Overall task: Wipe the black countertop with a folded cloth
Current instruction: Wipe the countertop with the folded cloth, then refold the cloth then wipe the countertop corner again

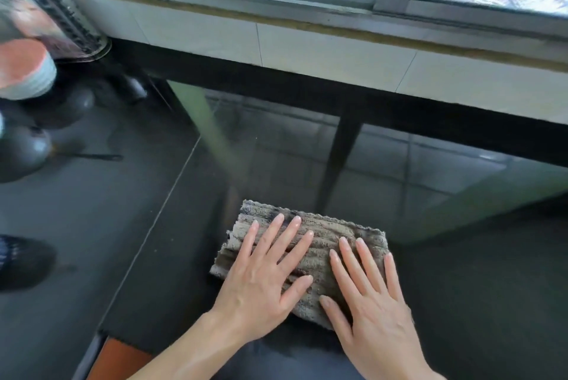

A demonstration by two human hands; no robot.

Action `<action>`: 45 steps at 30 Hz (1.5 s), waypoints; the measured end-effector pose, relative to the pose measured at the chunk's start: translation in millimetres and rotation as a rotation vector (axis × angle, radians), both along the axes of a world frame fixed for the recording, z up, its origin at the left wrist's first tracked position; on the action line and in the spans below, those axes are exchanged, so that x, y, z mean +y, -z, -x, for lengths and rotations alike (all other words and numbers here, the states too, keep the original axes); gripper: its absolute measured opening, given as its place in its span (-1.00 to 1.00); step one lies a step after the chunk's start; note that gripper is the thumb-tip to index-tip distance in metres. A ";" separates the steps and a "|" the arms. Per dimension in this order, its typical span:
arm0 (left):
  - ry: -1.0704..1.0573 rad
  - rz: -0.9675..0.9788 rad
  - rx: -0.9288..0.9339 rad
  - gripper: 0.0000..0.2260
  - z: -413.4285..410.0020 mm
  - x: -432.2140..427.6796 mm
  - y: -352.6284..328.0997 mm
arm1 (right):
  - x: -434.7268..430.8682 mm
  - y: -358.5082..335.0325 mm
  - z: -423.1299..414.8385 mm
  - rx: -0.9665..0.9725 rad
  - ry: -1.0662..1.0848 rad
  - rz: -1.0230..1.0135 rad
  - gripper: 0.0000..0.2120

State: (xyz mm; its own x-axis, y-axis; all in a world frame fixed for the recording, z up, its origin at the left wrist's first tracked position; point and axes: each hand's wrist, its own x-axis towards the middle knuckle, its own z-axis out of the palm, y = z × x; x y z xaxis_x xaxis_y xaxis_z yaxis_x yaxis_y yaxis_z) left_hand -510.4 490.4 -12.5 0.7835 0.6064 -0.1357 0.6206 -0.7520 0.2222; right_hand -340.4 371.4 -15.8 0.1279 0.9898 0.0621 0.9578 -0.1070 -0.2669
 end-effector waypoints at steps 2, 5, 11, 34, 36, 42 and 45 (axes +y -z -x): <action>0.052 -0.007 -0.032 -0.49 2.3 4.4 -1.8 | 4.2 -3.3 2.8 0.039 -0.023 -0.073 -0.47; 0.100 -0.005 -0.025 -0.50 1.5 14.3 -1.8 | 15.2 -2.8 6.5 0.066 -0.060 -0.046 -0.47; 0.121 0.015 0.023 -0.46 -10.3 50.2 4.6 | 44.6 5.0 -10.3 0.019 -0.036 0.080 -0.42; 0.091 0.121 -0.421 -0.55 39.0 98.5 -4.7 | 52.1 -12.7 -28.6 0.171 -0.025 -0.195 -0.59; 0.084 0.078 -0.454 -0.63 61.6 102.9 -3.3 | 28.6 -15.2 -35.6 0.112 -0.034 -0.225 -0.70; 0.015 -0.059 -0.460 -0.78 98.3 107.4 5.9 | -4.2 -10.3 -53.2 0.020 0.005 -0.216 -0.80; 0.003 -0.112 -0.481 -0.84 98.7 108.7 7.6 | -0.3 -6.1 -57.0 -0.011 0.013 -0.256 -0.82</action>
State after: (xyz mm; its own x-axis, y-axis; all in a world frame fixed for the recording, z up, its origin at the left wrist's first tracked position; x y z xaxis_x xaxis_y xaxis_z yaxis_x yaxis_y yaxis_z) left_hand -609.1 599.1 -20.1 0.7428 0.5945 0.3078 0.4657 -0.7892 0.4005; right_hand -283.4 371.1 -9.7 0.1385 0.9400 0.3119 0.9597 -0.0497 -0.2764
